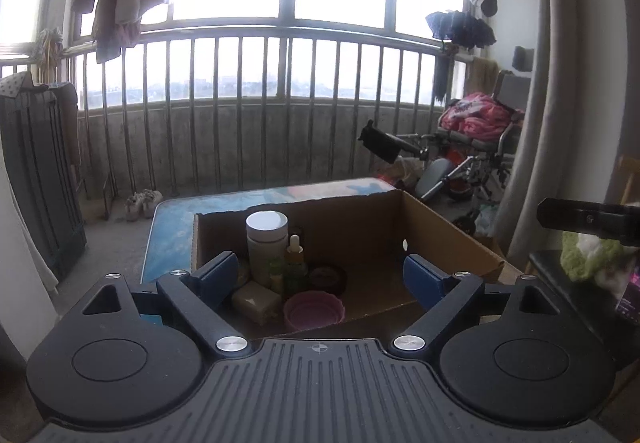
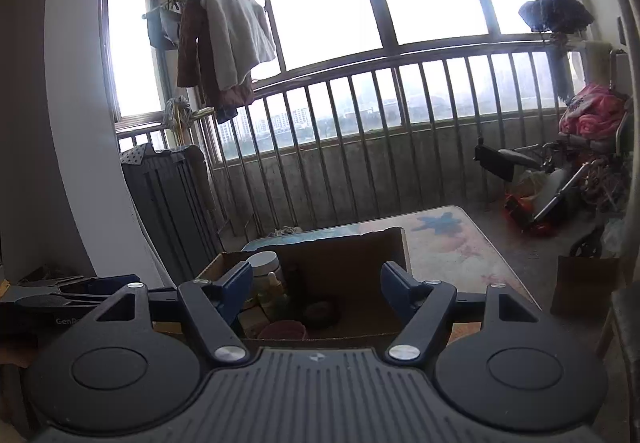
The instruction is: Organize rigid objects
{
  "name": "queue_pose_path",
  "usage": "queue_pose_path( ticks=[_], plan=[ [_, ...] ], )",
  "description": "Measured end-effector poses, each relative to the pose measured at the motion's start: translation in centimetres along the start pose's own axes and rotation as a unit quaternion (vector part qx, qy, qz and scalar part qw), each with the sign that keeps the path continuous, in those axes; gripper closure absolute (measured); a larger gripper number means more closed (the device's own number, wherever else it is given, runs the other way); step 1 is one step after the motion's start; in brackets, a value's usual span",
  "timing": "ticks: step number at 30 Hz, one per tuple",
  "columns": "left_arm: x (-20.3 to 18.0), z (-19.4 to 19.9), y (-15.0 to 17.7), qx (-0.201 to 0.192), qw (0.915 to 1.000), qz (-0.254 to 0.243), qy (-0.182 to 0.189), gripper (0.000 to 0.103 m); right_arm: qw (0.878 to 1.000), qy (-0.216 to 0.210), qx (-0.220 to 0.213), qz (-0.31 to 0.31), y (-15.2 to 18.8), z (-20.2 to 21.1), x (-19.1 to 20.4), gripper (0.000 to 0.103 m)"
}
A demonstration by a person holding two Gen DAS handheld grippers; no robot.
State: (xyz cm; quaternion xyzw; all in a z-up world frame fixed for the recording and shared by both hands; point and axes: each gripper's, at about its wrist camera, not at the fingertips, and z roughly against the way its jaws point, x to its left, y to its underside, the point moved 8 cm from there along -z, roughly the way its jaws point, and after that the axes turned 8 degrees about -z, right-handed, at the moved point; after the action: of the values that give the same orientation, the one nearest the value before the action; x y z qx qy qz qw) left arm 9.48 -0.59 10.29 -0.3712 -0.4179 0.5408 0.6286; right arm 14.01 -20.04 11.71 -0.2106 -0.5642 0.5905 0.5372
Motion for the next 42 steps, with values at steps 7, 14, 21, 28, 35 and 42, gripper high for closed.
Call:
queue_pose_path(
  ticks=[7,14,21,28,35,42],
  plan=[
    [0.0,-0.2,0.1,0.002,0.998,-0.033,-0.054,0.002,0.999,0.011,0.015,0.04,0.5,-1.7,1.1,0.029],
    [0.5,-0.1,0.2,0.005,0.998,-0.026,-0.058,0.001,0.999,-0.004,0.032,0.027,1.5,-2.4,1.6,0.027],
    [0.6,-0.1,0.5,0.013,0.9974,-0.023,-0.066,0.001,0.999,-0.002,0.031,0.022,1.5,-1.7,1.4,0.024],
    [0.1,-0.2,0.6,0.015,0.9973,-0.026,-0.067,0.0,0.999,0.004,0.035,0.017,1.7,-1.3,1.1,0.023],
    [0.3,-0.1,0.7,0.012,0.9975,-0.016,-0.067,0.0,0.999,0.006,0.031,0.014,1.4,-1.2,1.3,0.017],
    [0.4,-0.1,0.7,0.011,0.9975,-0.018,-0.067,0.0,0.999,-0.001,0.039,0.019,1.7,-1.5,1.8,0.015]
  ],
)
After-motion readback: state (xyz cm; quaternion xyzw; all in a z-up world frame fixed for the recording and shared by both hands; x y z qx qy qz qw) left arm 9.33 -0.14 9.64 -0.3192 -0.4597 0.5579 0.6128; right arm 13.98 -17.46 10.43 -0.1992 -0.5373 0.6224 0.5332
